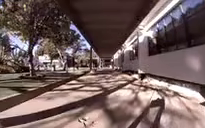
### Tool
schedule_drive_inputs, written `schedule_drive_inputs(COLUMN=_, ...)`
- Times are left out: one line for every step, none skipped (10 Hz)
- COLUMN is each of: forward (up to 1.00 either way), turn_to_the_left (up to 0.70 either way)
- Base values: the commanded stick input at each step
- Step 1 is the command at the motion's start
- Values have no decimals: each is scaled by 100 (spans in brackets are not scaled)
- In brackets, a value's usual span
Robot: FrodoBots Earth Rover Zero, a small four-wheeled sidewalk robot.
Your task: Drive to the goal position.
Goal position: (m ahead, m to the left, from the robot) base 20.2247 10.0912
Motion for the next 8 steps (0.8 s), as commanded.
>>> schedule_drive_inputs(forward=70, turn_to_the_left=0)
schedule_drive_inputs(forward=70, turn_to_the_left=0)
schedule_drive_inputs(forward=70, turn_to_the_left=0)
schedule_drive_inputs(forward=70, turn_to_the_left=0)
schedule_drive_inputs(forward=70, turn_to_the_left=0)
schedule_drive_inputs(forward=70, turn_to_the_left=0)
schedule_drive_inputs(forward=70, turn_to_the_left=0)
schedule_drive_inputs(forward=70, turn_to_the_left=0)
